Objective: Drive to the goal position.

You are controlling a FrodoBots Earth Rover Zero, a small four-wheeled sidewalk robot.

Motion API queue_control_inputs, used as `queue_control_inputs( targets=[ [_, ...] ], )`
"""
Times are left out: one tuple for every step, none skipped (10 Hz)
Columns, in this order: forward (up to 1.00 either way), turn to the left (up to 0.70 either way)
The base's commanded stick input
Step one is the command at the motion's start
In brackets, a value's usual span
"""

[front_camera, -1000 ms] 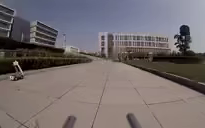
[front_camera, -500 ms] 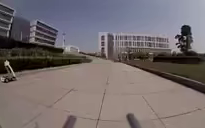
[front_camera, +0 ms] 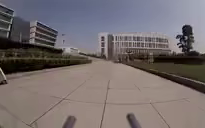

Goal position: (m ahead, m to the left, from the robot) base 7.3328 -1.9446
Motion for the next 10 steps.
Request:
queue_control_inputs(
  targets=[
    [0.7, 0.0],
    [0.7, 0.0],
    [0.7, 0.0],
    [0.7, 0.0],
    [0.7, 0.0],
    [0.7, 0.0],
    [0.7, 0.0],
    [0.7, 0.0],
    [0.7, 0.0],
    [0.7, 0.0]
  ],
)
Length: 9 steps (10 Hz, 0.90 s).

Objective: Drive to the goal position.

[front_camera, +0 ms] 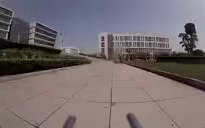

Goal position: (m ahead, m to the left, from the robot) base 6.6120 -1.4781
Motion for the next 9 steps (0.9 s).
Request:
queue_control_inputs(
  targets=[
    [0.7, 0.0],
    [0.7, 0.0],
    [0.7, 0.0],
    [0.7, 0.0],
    [0.7, 0.0],
    [0.7, -0.02],
    [0.7, -0.14],
    [0.7, -0.33],
    [0.7, -0.35]
  ],
)
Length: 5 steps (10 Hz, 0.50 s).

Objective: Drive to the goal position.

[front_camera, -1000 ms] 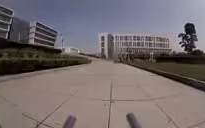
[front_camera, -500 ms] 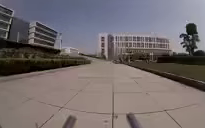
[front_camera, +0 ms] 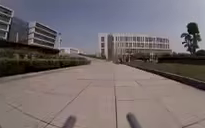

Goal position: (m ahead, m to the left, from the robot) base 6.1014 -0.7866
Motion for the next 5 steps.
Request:
queue_control_inputs(
  targets=[
    [0.7, -0.22],
    [0.7, -0.08],
    [0.7, 0.0],
    [0.7, 0.0],
    [0.7, 0.0]
  ],
)
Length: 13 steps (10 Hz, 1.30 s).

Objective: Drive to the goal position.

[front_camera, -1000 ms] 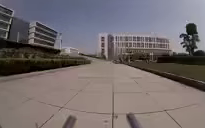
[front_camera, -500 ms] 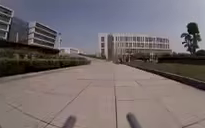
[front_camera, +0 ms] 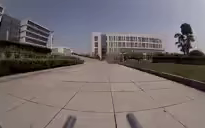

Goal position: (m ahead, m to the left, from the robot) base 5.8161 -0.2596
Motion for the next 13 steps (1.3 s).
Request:
queue_control_inputs(
  targets=[
    [0.7, 0.0],
    [0.7, 0.0],
    [0.7, 0.0],
    [0.7, 0.0],
    [0.7, 0.0],
    [0.7, 0.0],
    [0.7, 0.0],
    [0.7, 0.0],
    [0.7, 0.0],
    [0.7, 0.0],
    [0.7, 0.0],
    [0.7, 0.0],
    [0.7, 0.0]
  ],
)
